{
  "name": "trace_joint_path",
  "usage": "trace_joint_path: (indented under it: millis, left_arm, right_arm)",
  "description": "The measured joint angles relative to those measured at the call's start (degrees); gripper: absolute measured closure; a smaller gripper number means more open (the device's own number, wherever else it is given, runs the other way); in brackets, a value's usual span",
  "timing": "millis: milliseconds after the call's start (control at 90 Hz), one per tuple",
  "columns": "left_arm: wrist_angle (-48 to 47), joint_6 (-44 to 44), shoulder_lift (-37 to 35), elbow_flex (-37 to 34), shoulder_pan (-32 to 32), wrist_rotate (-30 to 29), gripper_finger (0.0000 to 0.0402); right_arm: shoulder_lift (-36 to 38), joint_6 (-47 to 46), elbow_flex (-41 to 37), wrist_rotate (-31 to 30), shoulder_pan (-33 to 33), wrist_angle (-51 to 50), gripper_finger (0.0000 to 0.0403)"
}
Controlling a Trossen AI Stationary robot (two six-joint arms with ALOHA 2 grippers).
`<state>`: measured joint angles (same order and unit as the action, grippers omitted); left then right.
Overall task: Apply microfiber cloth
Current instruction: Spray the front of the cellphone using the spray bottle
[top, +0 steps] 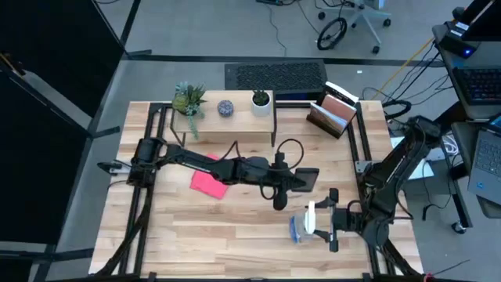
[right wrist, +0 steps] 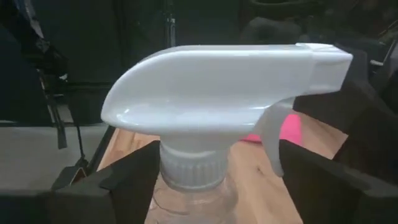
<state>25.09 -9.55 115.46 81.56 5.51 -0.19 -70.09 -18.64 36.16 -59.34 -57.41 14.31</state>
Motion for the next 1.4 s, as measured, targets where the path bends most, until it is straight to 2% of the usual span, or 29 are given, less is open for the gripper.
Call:
trace_joint_path:
  millis: [178, 356, 456, 711, 1400]
  left_arm:
    - [-5.44, 0.0, -1.31, -0.11, -0.02, -2.18, 0.0385]
    - [-12.02, 1.46, -4.64, -0.04, -0.03, -5.79, 0.0385]
    - [-14.58, 1.52, -6.22, -0.08, -0.04, -6.36, 0.0385]
    - [-18.86, 2.63, -8.17, -0.09, -0.01, -7.78, 0.0385]
    - [-18.57, 2.41, -8.41, -0.09, -0.03, -7.85, 0.0385]
  right_arm:
    - [4.07, -0.44, 0.0, 11.27, -0.09, -3.72, 0.0066]
    - [7.94, -3.23, 0.0, 15.7, -0.1, -8.56, 0.0065]
    - [9.1, -3.19, -0.02, 15.63, 0.13, -9.84, 0.0065]
    - [10.05, -2.97, 0.01, 11.11, 0.83, -15.81, 0.0065]
    - [10.17, -1.49, 0.02, 9.8, 0.63, -15.54, 0.0065]
